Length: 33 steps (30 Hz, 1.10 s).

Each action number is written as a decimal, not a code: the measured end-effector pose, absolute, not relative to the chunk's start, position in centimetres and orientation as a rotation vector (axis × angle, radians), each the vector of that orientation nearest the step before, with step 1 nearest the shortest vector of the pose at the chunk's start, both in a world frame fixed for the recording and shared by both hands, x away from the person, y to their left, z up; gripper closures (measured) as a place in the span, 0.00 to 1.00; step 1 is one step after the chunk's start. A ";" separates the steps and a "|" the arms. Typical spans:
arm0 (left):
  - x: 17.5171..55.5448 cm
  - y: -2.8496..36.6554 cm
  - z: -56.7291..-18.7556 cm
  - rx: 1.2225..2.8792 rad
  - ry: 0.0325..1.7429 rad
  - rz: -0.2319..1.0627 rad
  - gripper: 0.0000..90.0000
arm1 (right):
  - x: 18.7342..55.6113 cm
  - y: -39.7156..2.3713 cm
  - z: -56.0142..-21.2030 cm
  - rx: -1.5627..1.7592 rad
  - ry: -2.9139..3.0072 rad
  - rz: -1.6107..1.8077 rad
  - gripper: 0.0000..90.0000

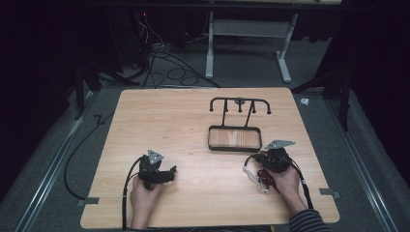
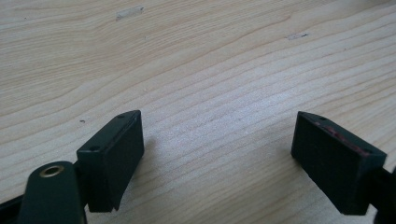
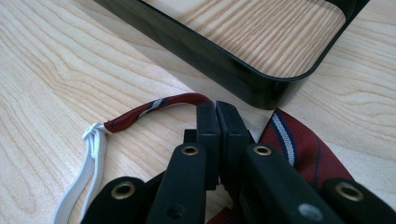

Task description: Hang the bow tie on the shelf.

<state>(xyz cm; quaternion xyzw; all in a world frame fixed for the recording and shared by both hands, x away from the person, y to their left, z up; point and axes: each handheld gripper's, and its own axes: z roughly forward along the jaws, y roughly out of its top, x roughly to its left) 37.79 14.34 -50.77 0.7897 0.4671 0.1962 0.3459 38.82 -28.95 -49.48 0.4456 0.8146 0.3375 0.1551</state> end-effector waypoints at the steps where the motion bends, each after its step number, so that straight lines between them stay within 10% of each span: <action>1: 37.8 14.3 -50.8 2.049 1.212 0.509 0.19 | 38.8 -28.9 -49.5 1.271 2.336 0.963 1.00; 33: 37.8 14.3 -50.8 2.050 1.212 0.509 0.19 | 35.4 -29.4 -43.0 1.104 2.183 1.151 1.00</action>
